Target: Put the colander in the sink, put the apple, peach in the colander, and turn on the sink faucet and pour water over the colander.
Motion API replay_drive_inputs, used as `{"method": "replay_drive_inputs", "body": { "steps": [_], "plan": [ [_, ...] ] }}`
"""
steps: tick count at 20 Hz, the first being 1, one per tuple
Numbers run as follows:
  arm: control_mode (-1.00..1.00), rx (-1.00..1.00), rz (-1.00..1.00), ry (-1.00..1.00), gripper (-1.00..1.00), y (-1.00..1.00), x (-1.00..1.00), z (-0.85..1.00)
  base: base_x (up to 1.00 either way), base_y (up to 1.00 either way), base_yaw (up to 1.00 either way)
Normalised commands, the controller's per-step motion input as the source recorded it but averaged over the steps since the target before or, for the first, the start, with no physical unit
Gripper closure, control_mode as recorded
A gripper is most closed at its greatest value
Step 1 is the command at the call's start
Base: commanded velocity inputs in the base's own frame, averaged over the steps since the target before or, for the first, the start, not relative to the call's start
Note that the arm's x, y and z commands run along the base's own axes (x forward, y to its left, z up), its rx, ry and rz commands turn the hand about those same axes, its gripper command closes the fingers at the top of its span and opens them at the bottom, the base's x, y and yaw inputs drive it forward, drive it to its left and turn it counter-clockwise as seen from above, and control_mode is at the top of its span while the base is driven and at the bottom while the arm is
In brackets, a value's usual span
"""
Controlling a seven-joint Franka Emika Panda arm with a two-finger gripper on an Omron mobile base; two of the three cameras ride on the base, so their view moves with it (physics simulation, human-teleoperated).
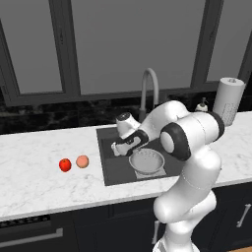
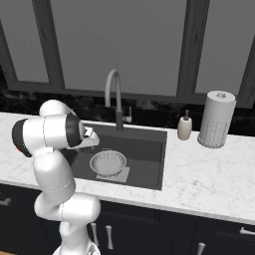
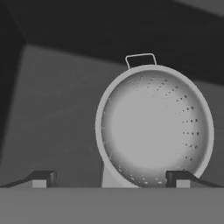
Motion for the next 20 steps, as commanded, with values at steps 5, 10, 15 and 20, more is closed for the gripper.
{"method": "replay_drive_inputs", "body": {
  "steps": [5, 10, 15, 20],
  "plan": [
    [-1.00, 0.14, 0.00, -0.04, -1.00, 0.11, -0.23, 0.51, 0.00, 0.00, 0.00],
    [-1.00, 0.16, 0.00, -0.07, -1.00, 0.16, -0.27, 0.50, 0.00, 0.00, 0.00],
    [-1.00, 0.17, 0.00, -0.06, -1.00, 0.13, -0.31, 0.51, 0.00, 0.00, 0.00],
    [-1.00, 0.16, 0.00, -0.06, -1.00, 0.16, -0.40, 0.46, 0.00, 0.00, 0.00]
  ]
}}
